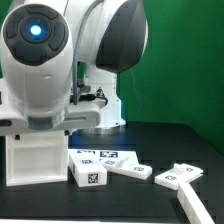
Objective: Assemble cabinet
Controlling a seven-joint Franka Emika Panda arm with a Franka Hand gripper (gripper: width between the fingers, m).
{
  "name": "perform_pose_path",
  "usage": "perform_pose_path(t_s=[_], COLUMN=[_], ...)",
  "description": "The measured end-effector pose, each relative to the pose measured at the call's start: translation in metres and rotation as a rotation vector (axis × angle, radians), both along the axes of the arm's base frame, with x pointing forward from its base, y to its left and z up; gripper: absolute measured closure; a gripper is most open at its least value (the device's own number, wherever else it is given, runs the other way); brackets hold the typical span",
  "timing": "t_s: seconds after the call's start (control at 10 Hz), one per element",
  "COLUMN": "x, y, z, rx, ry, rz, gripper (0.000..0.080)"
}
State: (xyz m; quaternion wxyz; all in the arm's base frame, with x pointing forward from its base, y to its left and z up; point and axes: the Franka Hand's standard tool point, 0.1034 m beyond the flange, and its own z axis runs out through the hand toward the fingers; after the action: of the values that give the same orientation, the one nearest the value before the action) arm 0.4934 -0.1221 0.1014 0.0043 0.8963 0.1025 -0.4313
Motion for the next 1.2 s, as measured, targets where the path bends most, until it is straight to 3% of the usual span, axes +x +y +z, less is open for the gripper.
perform_pose_path(t_s=[0.1,0.2,0.4,0.8,0.9,1.1,1.2], x=[-0.001,-0.001,0.008,0.008,0.008,0.003,-0.003], y=[-0.006,-0.026,-0.045,-0.044,-0.048,-0.061,-0.065], z=[0.000,0.000,0.005,0.003,0.004,0.009,0.008], rx=[0.019,0.040,-0.009,-0.009,-0.019,-0.082,-0.084], ry=[0.007,0.021,0.006,-0.025,-0.021,-0.023,-0.050], rz=[0.020,0.040,0.105,0.122,0.126,0.123,0.124], gripper=[0.0002,0.0002,0.0002,0.0002,0.0002,0.0002,0.0002])
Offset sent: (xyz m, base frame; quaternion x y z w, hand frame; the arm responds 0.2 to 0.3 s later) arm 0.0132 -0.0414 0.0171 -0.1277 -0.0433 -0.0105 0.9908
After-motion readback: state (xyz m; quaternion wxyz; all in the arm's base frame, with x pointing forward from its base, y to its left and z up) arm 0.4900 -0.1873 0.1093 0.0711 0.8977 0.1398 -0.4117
